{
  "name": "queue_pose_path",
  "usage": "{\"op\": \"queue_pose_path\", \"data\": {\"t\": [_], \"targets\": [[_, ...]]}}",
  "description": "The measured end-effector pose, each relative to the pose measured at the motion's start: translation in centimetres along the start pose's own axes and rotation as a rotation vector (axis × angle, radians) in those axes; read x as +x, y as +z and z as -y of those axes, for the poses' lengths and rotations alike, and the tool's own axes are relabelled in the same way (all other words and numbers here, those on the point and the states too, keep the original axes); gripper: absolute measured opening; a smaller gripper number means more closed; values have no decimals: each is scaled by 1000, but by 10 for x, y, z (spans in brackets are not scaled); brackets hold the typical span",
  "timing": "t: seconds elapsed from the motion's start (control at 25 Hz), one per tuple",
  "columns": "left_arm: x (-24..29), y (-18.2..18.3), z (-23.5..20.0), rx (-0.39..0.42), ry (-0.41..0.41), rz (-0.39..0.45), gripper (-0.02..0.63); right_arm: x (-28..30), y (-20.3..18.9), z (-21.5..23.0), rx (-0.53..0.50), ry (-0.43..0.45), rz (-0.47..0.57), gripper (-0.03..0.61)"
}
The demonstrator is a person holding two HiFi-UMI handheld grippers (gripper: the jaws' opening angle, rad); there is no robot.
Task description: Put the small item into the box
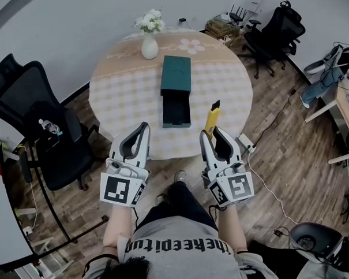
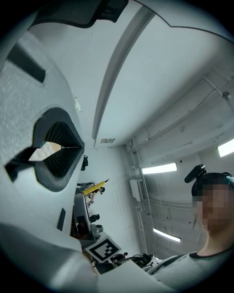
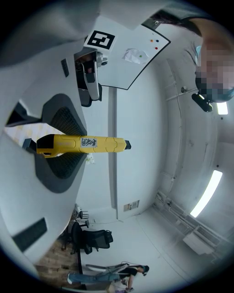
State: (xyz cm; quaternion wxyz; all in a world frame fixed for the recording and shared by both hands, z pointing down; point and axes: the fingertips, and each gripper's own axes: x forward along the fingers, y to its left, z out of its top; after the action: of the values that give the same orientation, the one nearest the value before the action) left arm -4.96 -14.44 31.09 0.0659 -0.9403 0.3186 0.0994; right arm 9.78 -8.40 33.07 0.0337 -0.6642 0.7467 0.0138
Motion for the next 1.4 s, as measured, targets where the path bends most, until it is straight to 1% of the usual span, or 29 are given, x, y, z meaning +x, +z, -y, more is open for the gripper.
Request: {"op": "queue_pose_path", "data": {"t": [0.4, 0.84, 1.4], "targets": [[38, -7, -18, 5, 24, -2, 17, 37, 0, 29, 5, 13, 0, 120], [77, -23, -42, 1, 84, -16, 17, 90, -11, 57, 12, 72, -33, 120], [98, -47, -80, -5, 215, -59, 17, 161, -49, 68, 37, 193, -134, 120]]}}
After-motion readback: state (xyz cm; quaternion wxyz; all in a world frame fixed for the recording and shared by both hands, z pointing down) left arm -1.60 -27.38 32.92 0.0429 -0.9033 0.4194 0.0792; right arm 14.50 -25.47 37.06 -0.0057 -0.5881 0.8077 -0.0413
